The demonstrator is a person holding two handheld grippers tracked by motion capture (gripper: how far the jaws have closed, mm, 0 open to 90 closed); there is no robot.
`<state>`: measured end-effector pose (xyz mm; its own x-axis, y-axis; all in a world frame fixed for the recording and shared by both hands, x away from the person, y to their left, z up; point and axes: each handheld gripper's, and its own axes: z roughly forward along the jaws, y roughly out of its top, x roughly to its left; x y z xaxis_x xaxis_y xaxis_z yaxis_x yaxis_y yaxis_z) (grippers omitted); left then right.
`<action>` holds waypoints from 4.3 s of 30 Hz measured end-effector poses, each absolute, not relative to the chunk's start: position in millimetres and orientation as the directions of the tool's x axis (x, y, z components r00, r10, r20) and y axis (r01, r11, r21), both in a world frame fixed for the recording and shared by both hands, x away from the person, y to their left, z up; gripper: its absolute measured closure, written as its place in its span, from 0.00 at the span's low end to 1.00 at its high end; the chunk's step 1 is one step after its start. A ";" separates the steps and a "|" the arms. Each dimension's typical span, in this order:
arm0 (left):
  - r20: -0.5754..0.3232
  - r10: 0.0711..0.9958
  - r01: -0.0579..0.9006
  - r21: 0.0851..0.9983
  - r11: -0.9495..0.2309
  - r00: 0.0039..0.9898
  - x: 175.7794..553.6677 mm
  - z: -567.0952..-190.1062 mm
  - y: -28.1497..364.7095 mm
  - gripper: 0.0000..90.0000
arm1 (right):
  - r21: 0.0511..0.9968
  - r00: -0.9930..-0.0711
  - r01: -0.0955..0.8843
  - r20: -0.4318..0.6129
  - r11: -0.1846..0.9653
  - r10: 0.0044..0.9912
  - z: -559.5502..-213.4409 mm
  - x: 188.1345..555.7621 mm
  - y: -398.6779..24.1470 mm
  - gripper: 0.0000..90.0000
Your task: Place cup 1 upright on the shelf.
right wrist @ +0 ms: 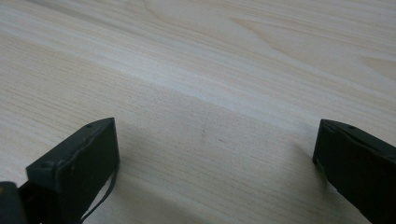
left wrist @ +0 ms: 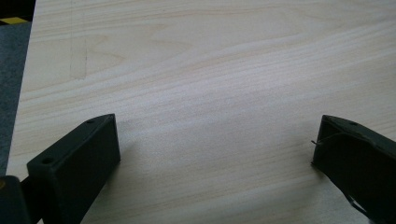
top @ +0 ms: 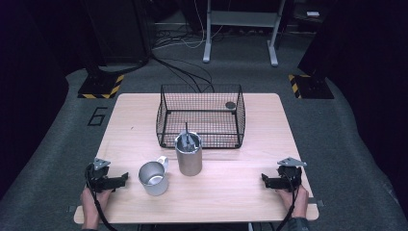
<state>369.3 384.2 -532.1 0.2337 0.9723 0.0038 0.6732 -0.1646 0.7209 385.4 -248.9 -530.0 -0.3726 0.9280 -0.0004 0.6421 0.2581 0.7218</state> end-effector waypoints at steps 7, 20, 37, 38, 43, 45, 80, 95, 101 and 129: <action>0.005 0.974 0.670 0.725 -0.160 0.227 369.5 -532.5 383.6 0.00 | 0.712 -0.361 0.655 0.001 0.253 0.932 -529.0 386.1 -249.5 0.00; 0.005 0.977 0.672 0.725 -0.151 0.213 371.6 -532.4 381.5 0.00 | 0.751 -0.363 0.634 0.082 0.182 0.928 -507.7 376.1 -249.5 0.01; 0.007 0.977 0.672 0.725 -0.151 0.212 371.6 -532.3 381.3 0.01 | 0.804 -0.485 0.545 0.070 0.238 0.872 -465.9 360.6 -206.1 0.03; 0.007 0.977 0.673 0.724 -0.151 0.212 371.6 -532.3 381.4 0.01 | 0.804 -0.497 0.540 0.067 0.248 0.865 -464.7 361.4 -203.5 0.03; 0.007 0.977 0.674 0.723 -0.151 0.212 371.5 -532.1 381.3 0.01 | 0.805 -0.536 0.529 0.073 0.268 0.841 -460.2 363.4 -189.9 0.03; 0.007 0.977 0.674 0.723 -0.152 0.212 371.5 -532.1 381.3 0.01 | 0.804 -0.559 0.523 0.072 0.284 0.826 -457.9 364.4 -182.5 0.02; 0.006 0.976 0.669 0.727 -0.153 0.217 371.5 -532.5 381.0 0.01 | 0.780 -0.790 0.401 0.030 0.480 0.612 -408.7 392.2 -76.3 0.00; 0.002 0.977 0.665 0.732 -0.147 0.215 371.7 -532.9 380.4 0.01 | 0.756 -0.827 0.382 0.023 0.531 0.562 -395.5 410.5 -38.9 0.00; 0.001 0.977 0.664 0.733 -0.147 0.215 371.6 -532.8 380.3 0.01 | 0.762 -0.844 0.357 0.015 0.541 0.536 -389.9 420.6 -22.6 0.00; -0.001 0.976 0.662 0.735 -0.147 0.218 371.3 -533.0 380.0 0.02 | 0.713 -0.813 0.401 -0.013 0.575 0.582 -397.6 439.9 26.0 0.03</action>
<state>371.3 380.0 -533.0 0.2176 0.9760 -0.0014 0.6619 -0.1465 0.7351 439.9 26.0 -397.6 -0.8129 0.5822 -0.0126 0.4011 0.5754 0.7128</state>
